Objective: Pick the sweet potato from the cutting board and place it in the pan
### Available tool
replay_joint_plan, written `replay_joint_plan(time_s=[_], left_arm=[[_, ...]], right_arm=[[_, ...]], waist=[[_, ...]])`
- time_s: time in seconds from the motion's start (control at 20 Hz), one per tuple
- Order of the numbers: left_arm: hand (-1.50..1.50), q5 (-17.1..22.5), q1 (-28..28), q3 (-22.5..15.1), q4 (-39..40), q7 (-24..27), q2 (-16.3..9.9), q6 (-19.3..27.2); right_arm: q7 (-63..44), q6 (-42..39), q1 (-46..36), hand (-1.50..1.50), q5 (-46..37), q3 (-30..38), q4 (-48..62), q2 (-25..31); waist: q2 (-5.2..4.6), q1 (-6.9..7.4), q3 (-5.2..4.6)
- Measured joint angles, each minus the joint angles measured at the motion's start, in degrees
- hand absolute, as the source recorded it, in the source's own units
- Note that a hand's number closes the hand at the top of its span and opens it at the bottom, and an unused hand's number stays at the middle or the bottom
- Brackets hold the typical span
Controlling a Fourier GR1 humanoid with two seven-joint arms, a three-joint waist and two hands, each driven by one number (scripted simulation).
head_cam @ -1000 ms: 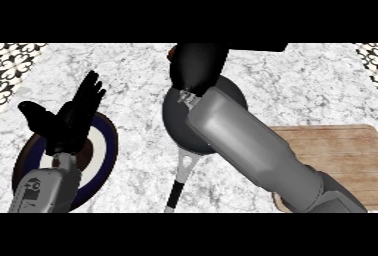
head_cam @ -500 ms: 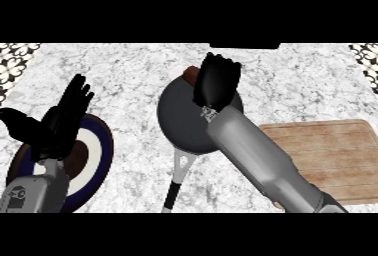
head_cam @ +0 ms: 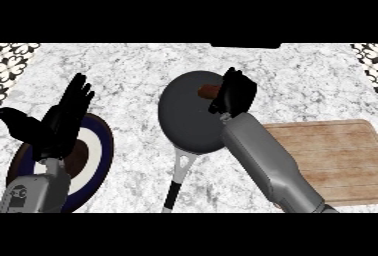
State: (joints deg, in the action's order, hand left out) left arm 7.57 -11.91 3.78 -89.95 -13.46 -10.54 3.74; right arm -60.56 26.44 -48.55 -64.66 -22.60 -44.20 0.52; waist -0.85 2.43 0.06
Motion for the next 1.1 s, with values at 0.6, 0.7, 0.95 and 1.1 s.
replay_joint_plan(time_s=[0.6, 0.7, 0.95, 1.1], left_arm=[[0.00, -0.38, -0.04, 0.41, -0.15, -1.02, -0.02, 0.36], [0.00, -0.05, 0.95, 0.86, -0.65, -0.90, -0.29, 0.12], [0.00, 0.04, 2.00, 1.79, -1.54, -1.59, -0.82, 0.51], [0.00, -0.51, 2.86, 1.66, -1.70, -0.94, -0.42, 0.96]], right_arm=[[6.00, 19.16, 4.17, -1.50, 10.01, 0.30, 0.08, -0.20], [7.06, 22.92, 6.41, -1.50, 10.75, 0.49, -3.22, -0.22], [11.01, 29.30, 14.54, -1.50, 13.62, 1.27, -15.16, -0.21], [14.03, 32.13, 22.77, -1.50, 14.92, -1.43, -24.81, -0.18]], waist=[[0.54, -0.87, 0.01], [0.80, -1.34, 0.01], [1.26, -3.05, 0.01], [1.44, -3.84, 0.01]])
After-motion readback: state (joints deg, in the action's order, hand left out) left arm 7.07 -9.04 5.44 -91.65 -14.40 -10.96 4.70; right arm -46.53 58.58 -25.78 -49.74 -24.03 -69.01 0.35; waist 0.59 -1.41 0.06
